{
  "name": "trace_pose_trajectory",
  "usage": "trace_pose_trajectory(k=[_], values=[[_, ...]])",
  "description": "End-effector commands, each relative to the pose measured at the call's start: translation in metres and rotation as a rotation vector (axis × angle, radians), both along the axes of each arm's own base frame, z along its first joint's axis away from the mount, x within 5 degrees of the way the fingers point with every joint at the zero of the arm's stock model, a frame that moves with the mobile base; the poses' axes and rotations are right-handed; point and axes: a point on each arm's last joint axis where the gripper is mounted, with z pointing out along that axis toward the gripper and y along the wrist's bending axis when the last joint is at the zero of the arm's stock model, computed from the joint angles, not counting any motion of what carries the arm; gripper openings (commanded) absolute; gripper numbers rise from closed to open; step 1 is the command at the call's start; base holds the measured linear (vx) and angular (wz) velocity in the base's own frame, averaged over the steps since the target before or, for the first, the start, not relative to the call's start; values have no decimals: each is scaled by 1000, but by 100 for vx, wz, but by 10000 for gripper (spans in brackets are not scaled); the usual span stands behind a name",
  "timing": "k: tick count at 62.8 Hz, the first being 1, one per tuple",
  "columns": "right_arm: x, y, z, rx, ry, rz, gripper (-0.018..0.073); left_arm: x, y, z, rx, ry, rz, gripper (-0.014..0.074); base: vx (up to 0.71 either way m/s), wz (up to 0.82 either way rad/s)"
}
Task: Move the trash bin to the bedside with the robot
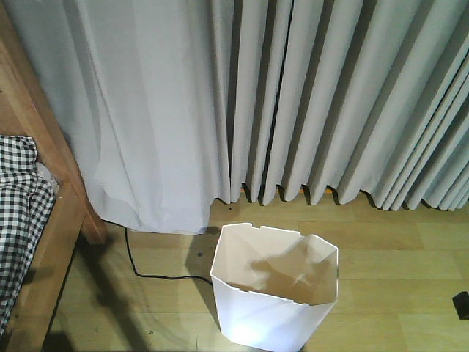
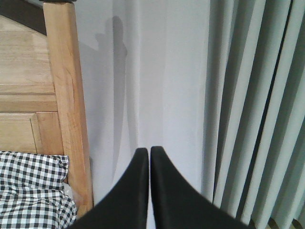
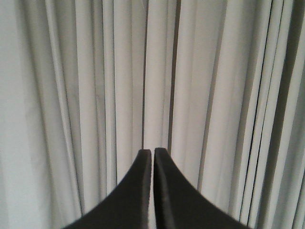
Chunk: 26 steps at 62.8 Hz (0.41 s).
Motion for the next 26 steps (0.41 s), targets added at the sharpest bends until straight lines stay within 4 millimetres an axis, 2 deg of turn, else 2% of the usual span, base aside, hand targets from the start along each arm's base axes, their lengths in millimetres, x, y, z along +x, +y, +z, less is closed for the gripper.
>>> trace_pose_trajectory(k=[1, 26], values=[[0, 0, 0, -10, -61, 1, -10, 1, 0, -2, -12, -60, -1, -6, 0, 0], [0, 0, 0, -10, -61, 1, -10, 1, 0, -2, -12, -60, -1, -6, 0, 0]])
